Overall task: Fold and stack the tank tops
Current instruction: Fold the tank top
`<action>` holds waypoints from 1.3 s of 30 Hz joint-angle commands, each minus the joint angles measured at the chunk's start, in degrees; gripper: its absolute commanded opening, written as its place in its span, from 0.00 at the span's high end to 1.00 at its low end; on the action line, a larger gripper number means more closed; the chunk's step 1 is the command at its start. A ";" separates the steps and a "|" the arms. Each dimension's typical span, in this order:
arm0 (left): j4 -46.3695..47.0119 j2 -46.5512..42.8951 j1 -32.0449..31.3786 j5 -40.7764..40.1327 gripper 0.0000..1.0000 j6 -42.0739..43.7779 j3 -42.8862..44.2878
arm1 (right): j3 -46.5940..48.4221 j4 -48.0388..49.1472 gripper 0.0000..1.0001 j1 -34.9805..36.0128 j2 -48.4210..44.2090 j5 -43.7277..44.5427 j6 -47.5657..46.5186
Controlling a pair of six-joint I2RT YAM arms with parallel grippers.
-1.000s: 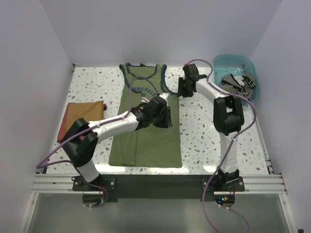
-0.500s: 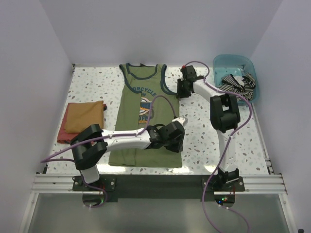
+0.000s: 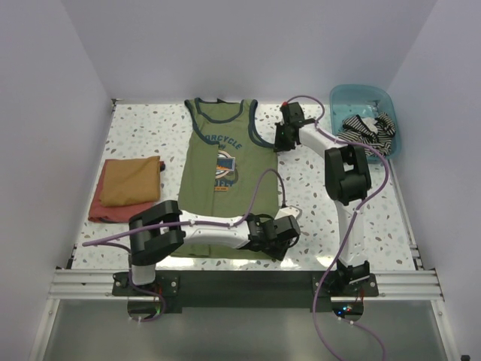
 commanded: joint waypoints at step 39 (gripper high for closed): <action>10.39 -20.06 0.44 -1.33 1.00 -6.49 -12.49 | -0.01 -4.87 1.00 -3.51 -6.69 -2.75 7.74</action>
